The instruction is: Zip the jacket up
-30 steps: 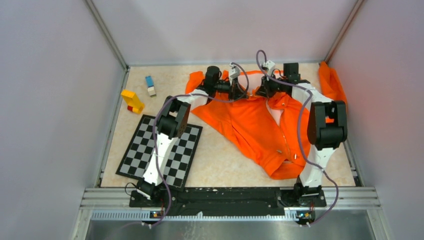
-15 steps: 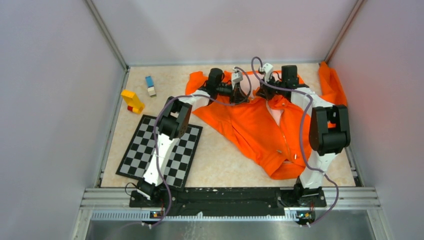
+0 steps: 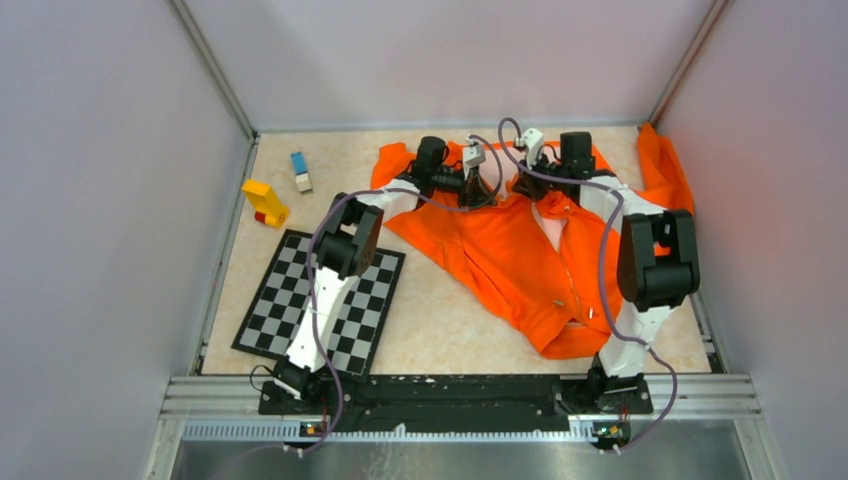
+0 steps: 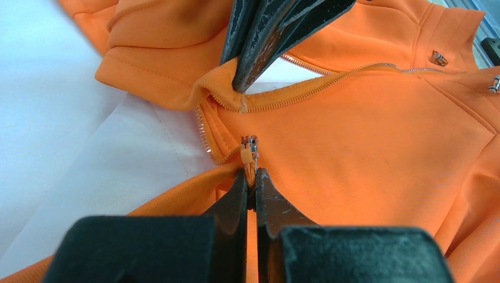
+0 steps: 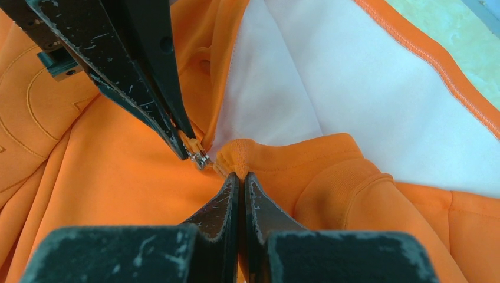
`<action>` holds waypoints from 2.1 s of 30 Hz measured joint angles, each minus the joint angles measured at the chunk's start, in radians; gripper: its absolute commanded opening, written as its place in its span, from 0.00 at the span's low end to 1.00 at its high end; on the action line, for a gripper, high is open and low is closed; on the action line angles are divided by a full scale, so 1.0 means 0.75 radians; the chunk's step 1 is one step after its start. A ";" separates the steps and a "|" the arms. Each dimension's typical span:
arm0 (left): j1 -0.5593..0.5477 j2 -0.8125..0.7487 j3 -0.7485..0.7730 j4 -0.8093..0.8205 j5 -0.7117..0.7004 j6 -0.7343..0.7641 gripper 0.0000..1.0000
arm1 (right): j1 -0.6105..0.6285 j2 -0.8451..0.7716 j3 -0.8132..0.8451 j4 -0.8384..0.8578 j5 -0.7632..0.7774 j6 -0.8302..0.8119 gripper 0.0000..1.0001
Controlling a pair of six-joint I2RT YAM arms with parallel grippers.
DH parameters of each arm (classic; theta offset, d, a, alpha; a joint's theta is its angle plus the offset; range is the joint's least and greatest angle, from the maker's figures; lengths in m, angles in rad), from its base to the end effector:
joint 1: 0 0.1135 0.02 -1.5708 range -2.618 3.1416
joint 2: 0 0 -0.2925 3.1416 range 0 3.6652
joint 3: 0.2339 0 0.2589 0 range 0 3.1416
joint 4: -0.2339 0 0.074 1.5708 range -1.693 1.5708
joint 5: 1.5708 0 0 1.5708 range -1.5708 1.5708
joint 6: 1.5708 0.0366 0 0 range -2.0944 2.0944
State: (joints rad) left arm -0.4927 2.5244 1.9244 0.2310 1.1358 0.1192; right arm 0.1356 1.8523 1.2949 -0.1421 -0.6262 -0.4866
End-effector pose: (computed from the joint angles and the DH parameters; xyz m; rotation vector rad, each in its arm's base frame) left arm 0.4986 -0.3053 0.1579 1.2717 1.4552 -1.3354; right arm 0.4192 0.0788 0.2454 -0.9613 1.9371 0.5079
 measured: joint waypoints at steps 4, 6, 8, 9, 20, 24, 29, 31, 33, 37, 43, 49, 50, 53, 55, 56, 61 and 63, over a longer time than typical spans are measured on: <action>0.000 0.000 0.000 0.001 0.001 -0.001 0.00 | 0.018 0.001 -0.008 0.002 0.040 -0.004 0.00; 0.000 0.000 0.000 0.001 0.000 -0.002 0.00 | 0.026 0.001 -0.008 0.006 0.047 -0.004 0.00; 0.000 0.000 0.000 0.002 0.001 -0.002 0.00 | 0.033 0.001 -0.008 0.009 0.052 -0.004 0.00; 0.000 0.000 0.000 0.001 0.001 -0.003 0.00 | 0.035 0.001 -0.008 0.011 0.054 -0.004 0.00; 0.001 0.000 0.000 0.007 0.001 -0.018 0.00 | 0.039 0.001 -0.008 0.013 0.086 -0.014 0.00; 0.001 0.000 0.000 0.018 0.001 -0.028 0.00 | 0.047 0.001 -0.008 0.005 0.092 -0.017 0.00; 0.001 0.000 0.000 0.028 0.002 -0.035 0.00 | 0.061 0.004 -0.008 -0.008 0.101 -0.026 0.00; 0.001 0.000 0.000 0.030 0.002 -0.037 0.00 | 0.063 0.009 -0.008 -0.011 0.111 -0.027 0.00; 0.001 0.000 0.000 0.030 0.001 -0.037 0.00 | 0.063 0.013 -0.008 -0.015 0.121 -0.030 0.00; 0.001 0.000 0.000 0.030 0.001 -0.037 0.00 | 0.063 0.013 -0.008 -0.019 0.136 -0.030 0.00; 0.003 0.000 0.000 0.031 0.001 -0.040 0.00 | 0.063 0.013 -0.010 -0.019 0.144 -0.025 0.00; 0.003 0.000 0.000 0.031 0.001 -0.049 0.00 | 0.064 0.013 -0.016 -0.004 0.145 -0.004 0.00; 0.003 0.000 0.000 0.031 0.001 -0.051 0.00 | 0.064 0.013 -0.016 0.002 0.144 0.001 0.00; 0.003 0.000 0.000 0.031 0.001 -0.055 0.00 | 0.064 0.013 -0.016 0.013 0.138 0.012 0.00; 0.003 0.000 0.000 0.031 0.001 -0.056 0.00 | 0.064 0.013 -0.017 0.020 0.134 0.018 0.00; 0.003 0.000 0.000 0.031 0.001 -0.057 0.00 | 0.064 0.013 -0.016 0.022 0.132 0.022 0.00; 0.004 0.000 0.000 0.032 0.001 -0.063 0.00 | 0.064 0.013 -0.016 0.025 0.124 0.024 0.00; 0.004 0.000 0.000 0.031 0.001 -0.068 0.00 | 0.064 0.013 -0.016 0.025 0.121 0.024 0.00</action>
State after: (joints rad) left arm -0.4896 2.5244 1.9244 0.2543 1.1362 0.0681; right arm 0.1837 1.8622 1.2827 -0.1234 -0.5358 -0.4683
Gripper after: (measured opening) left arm 0.045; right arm 0.010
